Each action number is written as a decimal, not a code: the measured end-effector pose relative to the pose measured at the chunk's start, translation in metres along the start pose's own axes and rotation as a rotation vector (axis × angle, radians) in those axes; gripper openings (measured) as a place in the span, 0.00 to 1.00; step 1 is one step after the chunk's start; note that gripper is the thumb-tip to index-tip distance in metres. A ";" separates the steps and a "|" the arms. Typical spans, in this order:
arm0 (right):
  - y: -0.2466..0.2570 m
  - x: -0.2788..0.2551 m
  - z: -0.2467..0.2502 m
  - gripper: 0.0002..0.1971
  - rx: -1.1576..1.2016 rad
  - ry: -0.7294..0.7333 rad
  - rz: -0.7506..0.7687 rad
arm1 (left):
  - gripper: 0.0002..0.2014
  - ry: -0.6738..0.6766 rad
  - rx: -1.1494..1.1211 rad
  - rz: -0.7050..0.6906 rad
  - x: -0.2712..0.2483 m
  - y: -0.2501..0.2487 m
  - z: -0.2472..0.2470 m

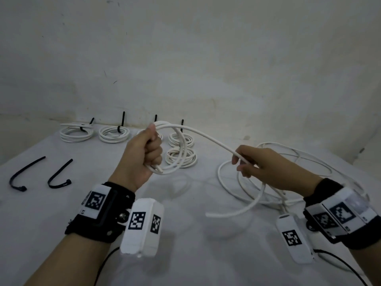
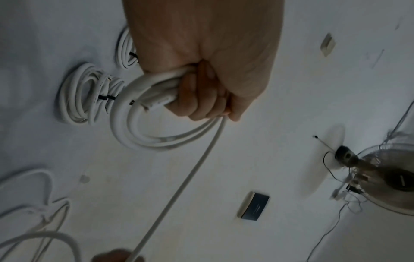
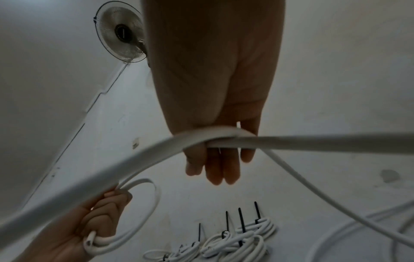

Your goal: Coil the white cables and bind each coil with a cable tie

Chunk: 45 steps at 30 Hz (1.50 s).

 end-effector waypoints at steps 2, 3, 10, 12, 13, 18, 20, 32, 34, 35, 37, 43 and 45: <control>-0.007 -0.004 0.006 0.04 -0.064 -0.040 0.030 | 0.18 -0.016 -0.051 -0.004 0.003 -0.005 0.005; -0.011 -0.005 0.007 0.04 -0.091 -0.048 0.033 | 0.19 -0.022 -0.061 -0.008 0.004 -0.006 0.007; -0.043 -0.022 0.012 0.12 -0.122 -0.016 -0.151 | 0.19 -0.048 -0.108 -0.008 0.006 -0.004 0.012; -0.053 -0.025 0.017 0.09 -0.105 -0.046 -0.208 | 0.19 -0.056 -0.123 -0.013 0.007 -0.004 0.015; -0.058 -0.026 0.019 0.08 -0.052 -0.055 -0.252 | 0.19 -0.061 -0.128 -0.017 0.007 -0.005 0.016; -0.065 -0.026 0.030 0.15 0.139 -0.057 -0.328 | 0.16 -0.072 -0.163 -0.053 0.011 -0.011 0.024; -0.067 -0.023 0.042 0.14 0.209 -0.151 -0.338 | 0.14 -0.073 -0.175 -0.062 0.012 -0.013 0.027; -0.102 -0.008 0.046 0.12 -0.150 -0.241 -0.272 | 0.17 -0.073 -0.144 -0.046 0.012 -0.011 0.024; -0.112 -0.014 0.017 0.17 -0.278 -0.041 -0.265 | 0.18 -0.070 -0.122 -0.035 0.011 -0.007 0.020; -0.117 -0.018 0.006 0.19 -0.299 0.024 -0.287 | 0.19 -0.068 -0.117 -0.029 0.010 -0.006 0.019; -0.126 -0.023 -0.003 0.17 -0.206 0.034 -0.374 | 0.19 -0.060 -0.115 -0.019 0.009 -0.004 0.017; -0.127 -0.032 0.005 0.05 0.437 -0.235 -0.671 | 0.19 -0.058 -0.106 0.001 0.008 0.001 0.016; -0.118 -0.033 -0.002 0.10 0.609 -0.193 -0.699 | 0.19 -0.058 -0.091 -0.001 0.008 0.002 0.016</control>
Point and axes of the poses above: each hand's wrist, its own x-axis towards the middle knuckle, its own z-axis out of the back of the hand, y = z × x, the point moved 10 cm from there along x, towards the middle knuckle, and after that the axes turned 13 degrees about -y, right-handed, at the moved point
